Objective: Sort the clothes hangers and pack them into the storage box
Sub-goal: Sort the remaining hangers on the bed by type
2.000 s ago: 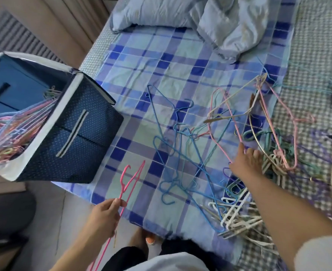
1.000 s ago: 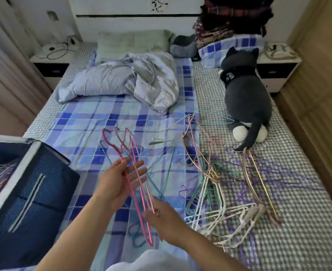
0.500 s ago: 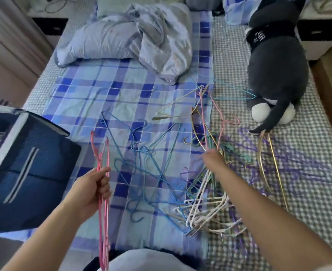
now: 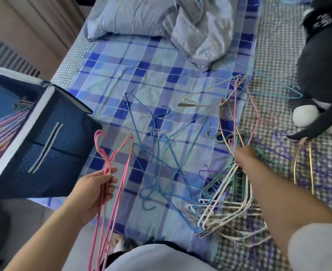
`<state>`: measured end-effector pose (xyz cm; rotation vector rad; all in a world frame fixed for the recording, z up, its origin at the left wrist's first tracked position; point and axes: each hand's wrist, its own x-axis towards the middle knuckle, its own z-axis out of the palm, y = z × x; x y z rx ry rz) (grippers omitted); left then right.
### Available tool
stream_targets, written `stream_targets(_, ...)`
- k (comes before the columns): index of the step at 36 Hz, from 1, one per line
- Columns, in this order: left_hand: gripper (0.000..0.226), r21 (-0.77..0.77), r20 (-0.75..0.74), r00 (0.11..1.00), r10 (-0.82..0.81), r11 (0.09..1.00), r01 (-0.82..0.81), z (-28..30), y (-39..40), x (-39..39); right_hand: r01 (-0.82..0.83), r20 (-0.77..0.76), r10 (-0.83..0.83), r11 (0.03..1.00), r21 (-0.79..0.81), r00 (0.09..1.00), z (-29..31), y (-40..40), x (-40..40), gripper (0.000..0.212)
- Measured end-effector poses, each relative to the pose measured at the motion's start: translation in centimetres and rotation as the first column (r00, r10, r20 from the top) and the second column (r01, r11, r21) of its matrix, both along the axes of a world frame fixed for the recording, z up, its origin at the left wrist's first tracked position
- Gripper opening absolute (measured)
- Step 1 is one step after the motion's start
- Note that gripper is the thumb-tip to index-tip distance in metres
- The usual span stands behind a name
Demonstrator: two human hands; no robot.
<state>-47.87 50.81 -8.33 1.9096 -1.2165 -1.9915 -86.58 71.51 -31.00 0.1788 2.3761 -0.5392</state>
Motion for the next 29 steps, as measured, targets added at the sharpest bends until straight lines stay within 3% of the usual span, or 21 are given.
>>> stream_targets(3, 0.026, 0.007, -0.009, 1.000, -0.023, 1.000, 0.023, 0.1, 0.0, 0.7, 0.023, -0.233, -0.019, 1.000, 0.016, 0.972, 1.2, 0.3, 0.2, 0.038)
stream_targets(5, 0.025, 0.024, -0.026, 0.999, -0.043, 0.999, 0.043, 0.3, -0.2, 1.5, 0.131, -0.313, -0.147, 0.989, -0.071, 0.938, 2.5, 0.7, 0.5, 0.025)
stream_targets(7, 0.025, 0.036, -0.036, 0.998, -0.051, 0.998, 0.052, 0.2, -0.4, 2.1, 0.290, -0.264, -0.360, 0.919, -0.269, 0.895, 3.7, 0.8, 1.1, 0.030)
stream_targets(10, 0.025, 0.051, -0.074, 0.996, -0.056, 0.997, 0.059, 0.4, -0.7, 2.9, 0.514, 0.094, -0.582, 0.615, -0.598, 0.808, 8.2, 0.9, 4.7, 0.028)
stream_targets(12, 0.025, 0.067, -0.108, 0.993, -0.045, 0.996, 0.052, 0.3, -0.8, 3.2, 0.560, 0.277, -0.515, 0.546, -0.623, 0.811, 10.9, 1.6, 8.3, 0.020)
stream_targets(16, 0.024, 0.105, -0.186, 0.982, -0.034, 0.993, 0.054, 0.8, -1.0, 3.9, 0.594, 0.414, -0.426, 0.563, -0.574, 0.804, 15.2, 4.5, 17.5, 0.024)
stream_targets(20, 0.020, 0.109, -0.244, 0.968, -0.048, 0.991, 0.076, 1.7, -1.4, 4.7, 0.646, 0.509, -0.398, 0.489, -0.586, 0.763, 17.0, 7.5, 26.5, 0.049)
stream_targets(24, 0.018, 0.078, -0.266, 0.962, -0.064, 0.993, 0.088, 2.3, -2.2, 4.8, 0.613, 0.433, -0.437, 0.491, -0.620, 0.788, 17.6, 9.4, 30.0, 0.045)
stream_targets(29, 0.014, 0.063, -0.310, 0.946, -0.098, 0.990, 0.123, 3.3, -2.8, 4.7, 0.543, 0.300, -0.532, 0.387, -0.746, 0.792, 19.4, 10.9, 29.6, 0.033)
